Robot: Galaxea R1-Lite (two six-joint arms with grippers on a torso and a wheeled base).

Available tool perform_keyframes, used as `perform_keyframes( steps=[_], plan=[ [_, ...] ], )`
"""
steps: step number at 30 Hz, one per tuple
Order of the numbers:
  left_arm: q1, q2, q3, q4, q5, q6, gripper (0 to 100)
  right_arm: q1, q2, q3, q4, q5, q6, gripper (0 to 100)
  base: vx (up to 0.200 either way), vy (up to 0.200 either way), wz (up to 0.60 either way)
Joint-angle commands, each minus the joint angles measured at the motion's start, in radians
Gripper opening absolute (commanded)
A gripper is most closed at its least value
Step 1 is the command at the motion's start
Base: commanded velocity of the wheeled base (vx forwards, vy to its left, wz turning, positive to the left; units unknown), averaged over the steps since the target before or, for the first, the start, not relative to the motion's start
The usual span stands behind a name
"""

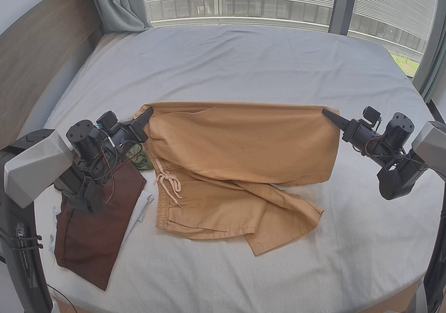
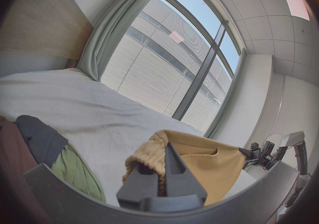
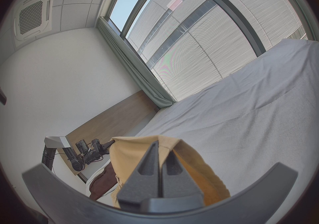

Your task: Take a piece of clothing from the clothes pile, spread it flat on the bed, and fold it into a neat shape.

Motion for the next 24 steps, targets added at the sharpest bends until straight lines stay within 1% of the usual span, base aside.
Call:
perform_keyframes(
  steps=[1,3,4,8,14,24],
  plan=[
    [0.001,0.088,-0.07,-0.001,0.01,-0.016,0,-0.003,0.069,-0.064,0.009,-0.001,0.001,0,0.0,0.0,0.0],
    [0.002,0.097,-0.081,-0.001,0.011,-0.024,0,-0.003,0.077,-0.078,0.018,-0.001,0.001,0,0.0,0.0,0.0],
    [0.002,0.114,-0.105,-0.001,0.013,-0.036,0,-0.003,0.092,-0.121,0.041,-0.009,0.001,0,0.0,0.0,0.0],
    [0.002,0.134,-0.14,-0.001,0.014,-0.056,0,0.0,0.12,-0.199,0.079,-0.035,0.001,0,0.0,0.0,0.0],
    [0.002,0.18,-0.211,0.001,0.039,-0.094,0,0.0,0.164,-0.305,0.158,-0.035,0.001,0,0.0,0.0,0.0],
    [0.01,0.264,-0.309,0.004,0.042,-0.132,0,0.006,0.253,-0.426,0.21,-0.036,0.001,0,0.0,0.0,0.0]
  ],
)
